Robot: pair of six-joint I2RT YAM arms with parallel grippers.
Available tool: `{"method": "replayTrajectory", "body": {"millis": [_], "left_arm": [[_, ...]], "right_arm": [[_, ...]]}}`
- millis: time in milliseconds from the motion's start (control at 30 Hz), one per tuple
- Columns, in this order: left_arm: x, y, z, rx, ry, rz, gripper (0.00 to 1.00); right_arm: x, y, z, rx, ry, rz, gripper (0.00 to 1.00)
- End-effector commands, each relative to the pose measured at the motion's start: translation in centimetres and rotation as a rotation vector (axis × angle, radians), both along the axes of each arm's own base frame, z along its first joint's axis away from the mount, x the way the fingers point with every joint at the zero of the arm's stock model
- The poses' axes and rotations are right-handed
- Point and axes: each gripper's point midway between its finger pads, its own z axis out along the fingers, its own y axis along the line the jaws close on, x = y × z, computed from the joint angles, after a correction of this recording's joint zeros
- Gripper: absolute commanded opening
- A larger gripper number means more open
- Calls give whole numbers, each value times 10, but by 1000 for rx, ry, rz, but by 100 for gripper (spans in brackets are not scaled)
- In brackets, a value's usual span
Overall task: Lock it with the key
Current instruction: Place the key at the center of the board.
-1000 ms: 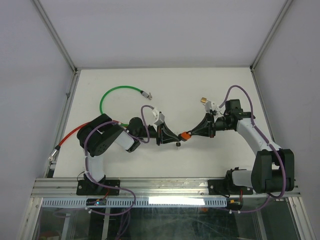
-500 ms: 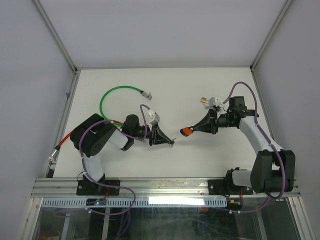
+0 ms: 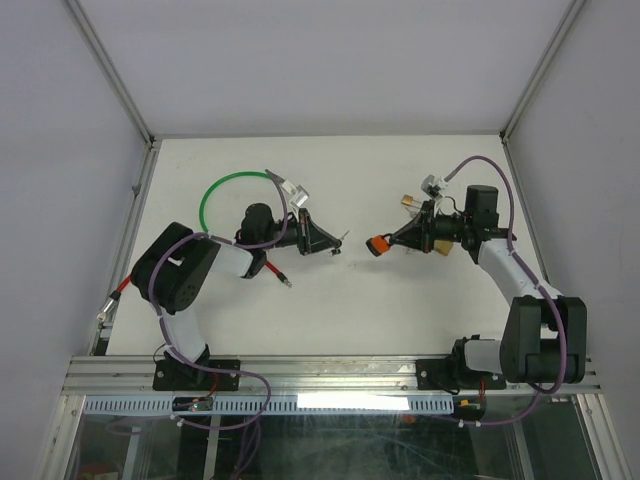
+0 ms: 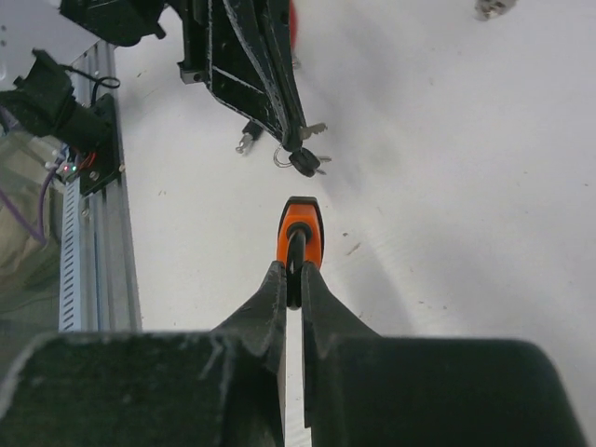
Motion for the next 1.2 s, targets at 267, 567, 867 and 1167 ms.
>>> {"method": "replayTrajectory", "body": {"millis": [267, 567, 867, 1167], "left_arm": [[106, -24, 21, -5, 131, 293, 0], [172, -48, -7, 46, 185, 368, 5], [204, -54, -29, 116, 198, 431, 8], [211, -45, -35, 169, 179, 472, 26]], "right_arm": [[109, -5, -12, 92, 348, -391, 0], [175, 6, -52, 56, 564, -419, 0], [206, 17, -78, -22, 585, -421, 0], [210, 16, -90, -128, 559, -414, 24]]}}
